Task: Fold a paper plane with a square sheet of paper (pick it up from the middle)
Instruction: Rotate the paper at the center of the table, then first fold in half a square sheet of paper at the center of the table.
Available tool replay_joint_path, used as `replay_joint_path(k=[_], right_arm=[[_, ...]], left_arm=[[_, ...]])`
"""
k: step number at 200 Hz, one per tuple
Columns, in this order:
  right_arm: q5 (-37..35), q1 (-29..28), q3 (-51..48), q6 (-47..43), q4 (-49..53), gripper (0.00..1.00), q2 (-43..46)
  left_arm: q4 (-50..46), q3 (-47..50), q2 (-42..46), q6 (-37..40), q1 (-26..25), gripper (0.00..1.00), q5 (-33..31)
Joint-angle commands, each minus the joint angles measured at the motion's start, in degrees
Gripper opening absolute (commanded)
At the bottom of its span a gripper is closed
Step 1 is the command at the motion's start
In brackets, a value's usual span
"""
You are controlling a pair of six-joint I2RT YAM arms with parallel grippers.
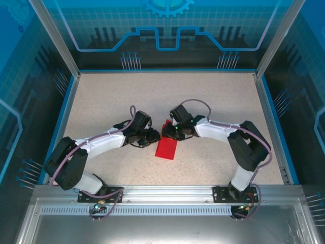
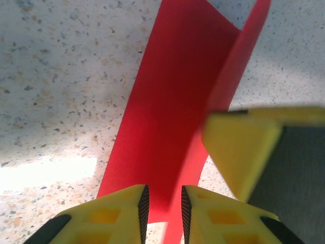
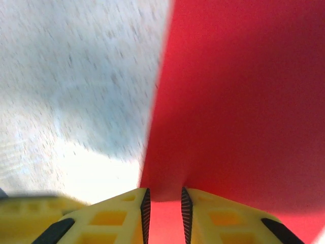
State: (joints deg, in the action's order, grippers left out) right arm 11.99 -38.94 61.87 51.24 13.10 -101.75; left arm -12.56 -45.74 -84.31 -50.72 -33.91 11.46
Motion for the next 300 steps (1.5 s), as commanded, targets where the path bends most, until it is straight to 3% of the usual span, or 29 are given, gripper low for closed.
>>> replay_joint_path(k=[1,66,126,147,199,247,300], right_arm=[[-0.30,2.79,5.19,-5.65,6.06,0.25,-6.44],[-5.61,7.52,7.91,-5.41,10.67,0.23,-9.87],[-13.00,9.41,-5.73,5.14,7.49,0.21,2.12],[-9.48,9.58,-11.12,6.78,0.65,0.19,7.36],[4.48,13.35,-23.51,-0.19,-12.43,0.09,16.20],[9.77,14.33,-27.41,-6.95,-11.26,0.03,18.26],[13.54,14.34,-26.41,-9.27,-12.68,0.01,13.78]], left_arm=[[0.79,-0.15,1.88,0.04,-0.72,0.26,1.04],[0.33,-1.83,1.24,0.42,-3.56,0.25,1.09],[7.42,-5.29,-6.34,-2.87,-9.56,0.22,3.69],[10.67,-6.48,-9.81,-4.94,-11.97,0.18,3.58],[13.31,-8.74,-16.01,-7.02,-14.78,0.07,1.21],[12.72,-8.41,-18.67,-8.19,-14.91,0.00,-1.17],[10.95,-8.36,-18.98,-8.13,-14.91,0.00,-2.43]])
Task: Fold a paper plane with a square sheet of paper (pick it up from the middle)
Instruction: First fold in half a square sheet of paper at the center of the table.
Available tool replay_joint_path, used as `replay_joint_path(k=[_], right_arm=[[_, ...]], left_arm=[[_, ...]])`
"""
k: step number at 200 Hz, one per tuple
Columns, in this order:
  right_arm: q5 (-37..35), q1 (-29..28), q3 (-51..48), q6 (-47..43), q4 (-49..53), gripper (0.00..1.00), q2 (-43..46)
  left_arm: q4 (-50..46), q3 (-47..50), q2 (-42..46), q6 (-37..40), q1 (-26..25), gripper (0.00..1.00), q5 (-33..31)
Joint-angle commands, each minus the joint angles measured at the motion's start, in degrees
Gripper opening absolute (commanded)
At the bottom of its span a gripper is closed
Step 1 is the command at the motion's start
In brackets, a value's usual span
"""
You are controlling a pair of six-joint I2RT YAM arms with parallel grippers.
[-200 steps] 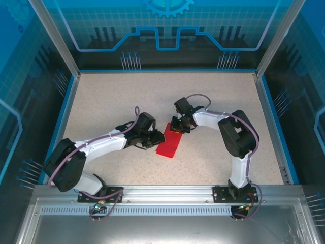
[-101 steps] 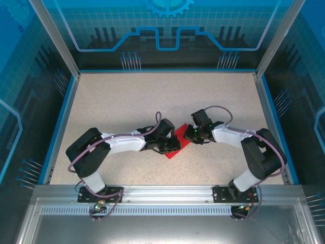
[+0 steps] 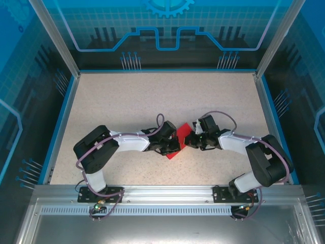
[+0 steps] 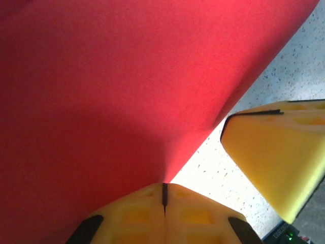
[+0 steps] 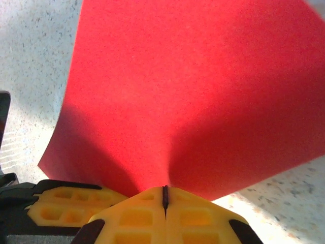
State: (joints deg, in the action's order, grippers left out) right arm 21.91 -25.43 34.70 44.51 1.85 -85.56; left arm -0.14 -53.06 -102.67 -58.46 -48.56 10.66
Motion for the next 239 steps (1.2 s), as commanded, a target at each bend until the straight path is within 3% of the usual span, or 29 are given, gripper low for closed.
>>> replay_joint_path(k=[1,183,239], right_arm=[[3.73,0.83,0.78,-2.56,-1.46,0.01,-2.51],[7.72,0.99,1.64,-7.41,-1.08,0.00,-9.09],[2.29,2.32,3.62,-9.18,3.91,0.00,-9.82]], left_arm=[[-1.49,-1.02,-0.65,-0.37,-0.25,0.00,-1.61],[-1.03,-1.96,-2.38,1.23,-0.25,0.00,-0.58],[-7.73,-0.14,-2.72,0.53,-0.22,0.00,-0.65]])
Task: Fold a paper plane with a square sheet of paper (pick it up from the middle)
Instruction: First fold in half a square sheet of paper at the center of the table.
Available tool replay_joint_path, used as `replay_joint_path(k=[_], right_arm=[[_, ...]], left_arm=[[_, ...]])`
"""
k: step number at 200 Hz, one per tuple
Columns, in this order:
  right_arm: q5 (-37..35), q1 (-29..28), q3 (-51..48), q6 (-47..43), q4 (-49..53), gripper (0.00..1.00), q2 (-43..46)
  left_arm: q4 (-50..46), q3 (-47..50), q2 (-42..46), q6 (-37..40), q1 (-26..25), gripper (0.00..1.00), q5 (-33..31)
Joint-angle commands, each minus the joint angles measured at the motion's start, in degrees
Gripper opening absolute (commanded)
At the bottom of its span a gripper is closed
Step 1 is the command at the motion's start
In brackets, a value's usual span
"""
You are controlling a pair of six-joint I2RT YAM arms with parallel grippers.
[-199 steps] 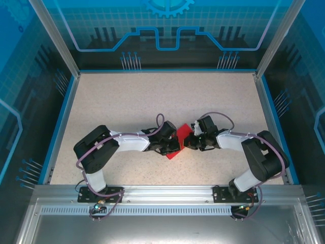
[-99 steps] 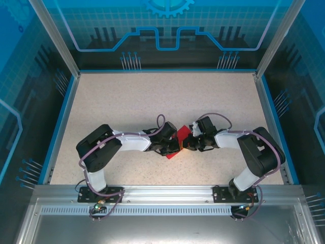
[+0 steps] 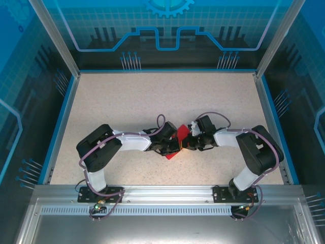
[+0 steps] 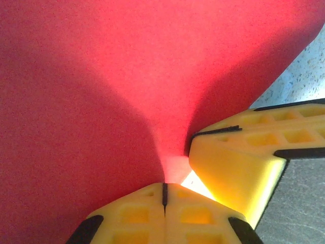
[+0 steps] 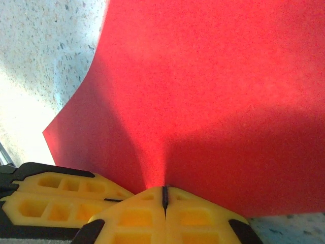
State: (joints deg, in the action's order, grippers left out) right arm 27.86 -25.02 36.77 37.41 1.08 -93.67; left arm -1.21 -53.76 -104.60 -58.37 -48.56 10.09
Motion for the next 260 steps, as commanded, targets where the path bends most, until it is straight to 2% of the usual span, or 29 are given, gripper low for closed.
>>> replay_joint_path(k=[1,39,100,172,216,238,260], right_arm=[[-3.66,1.90,1.55,-2.07,4.67,0.00,-1.71],[-6.51,7.10,1.37,-2.73,4.46,0.01,-2.14],[-12.12,11.32,3.14,-2.54,3.61,0.02,-1.38],[-20.13,12.32,0.23,4.38,-2.94,0.02,0.70],[-25.28,12.29,-0.26,6.49,-3.03,0.03,3.80],[-25.26,12.28,0.01,6.02,-2.19,0.03,6.11],[-19.42,12.29,-0.58,4.99,-3.25,0.04,9.95]], left_arm=[[-6.81,0.66,-0.83,0.40,-0.22,0.00,-0.08],[-11.00,2.49,-1.22,-0.55,-0.23,0.00,-0.20],[-13.24,3.83,-1.42,-1.22,-0.23,0.00,-0.68],[-14.51,4.18,-0.82,-1.22,-0.25,0.00,-1.55],[-15.63,3.71,-0.30,0.10,-0.22,0.00,-2.22],[-17.12,2.90,-0.15,2.62,-0.22,0.00,-3.33],[-18.45,1.11,-0.22,7.39,0.14,0.00,-4.15]])
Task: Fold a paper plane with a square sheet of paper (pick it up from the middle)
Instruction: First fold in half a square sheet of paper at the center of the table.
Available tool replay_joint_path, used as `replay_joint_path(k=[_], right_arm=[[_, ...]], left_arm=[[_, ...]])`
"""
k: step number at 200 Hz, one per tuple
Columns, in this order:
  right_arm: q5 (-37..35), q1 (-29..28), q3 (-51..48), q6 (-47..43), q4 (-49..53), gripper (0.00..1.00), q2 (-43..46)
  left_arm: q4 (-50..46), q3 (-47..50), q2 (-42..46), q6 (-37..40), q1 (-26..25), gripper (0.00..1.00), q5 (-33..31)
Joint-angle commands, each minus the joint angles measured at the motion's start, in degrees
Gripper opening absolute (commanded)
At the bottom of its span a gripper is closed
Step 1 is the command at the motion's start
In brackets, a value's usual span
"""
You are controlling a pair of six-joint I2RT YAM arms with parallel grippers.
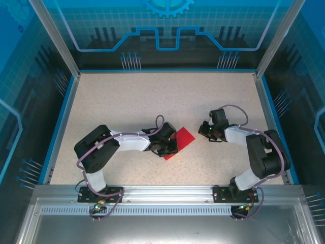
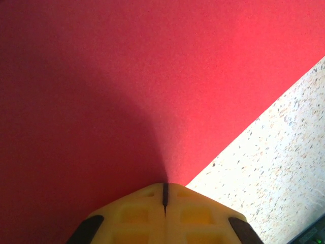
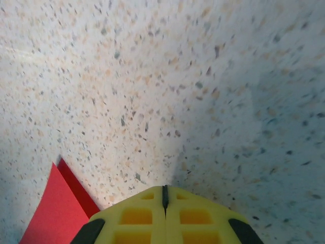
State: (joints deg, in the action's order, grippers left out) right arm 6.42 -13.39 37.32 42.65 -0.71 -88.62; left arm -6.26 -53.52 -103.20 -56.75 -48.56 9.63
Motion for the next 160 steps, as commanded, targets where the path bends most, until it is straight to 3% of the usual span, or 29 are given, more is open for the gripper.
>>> replay_joint_path(k=[1,35,55,98,160], right_arm=[[2.42,0.70,-1.21,-0.32,-1.56,0.04,5.06],[16.44,-0.53,-3.12,-1.17,-4.37,0.06,8.18],[19.94,-3.83,-3.42,-0.73,-4.30,0.06,6.54],[19.72,-10.23,-2.97,2.00,-6.70,0.05,0.79],[19.21,-10.61,-5.72,3.67,-9.20,0.04,-5.00]], left_arm=[[-13.41,0.74,-1.64,6.04,0.18,0.00,-3.72],[-13.59,-0.97,-1.68,16.28,2.36,0.00,-4.37],[-12.25,-0.98,-1.32,19.72,3.63,0.00,-3.44],[-9.12,-0.66,-0.63,19.79,3.91,0.00,-0.87],[-6.10,-1.31,1.87,15.33,3.91,0.00,0.01]])
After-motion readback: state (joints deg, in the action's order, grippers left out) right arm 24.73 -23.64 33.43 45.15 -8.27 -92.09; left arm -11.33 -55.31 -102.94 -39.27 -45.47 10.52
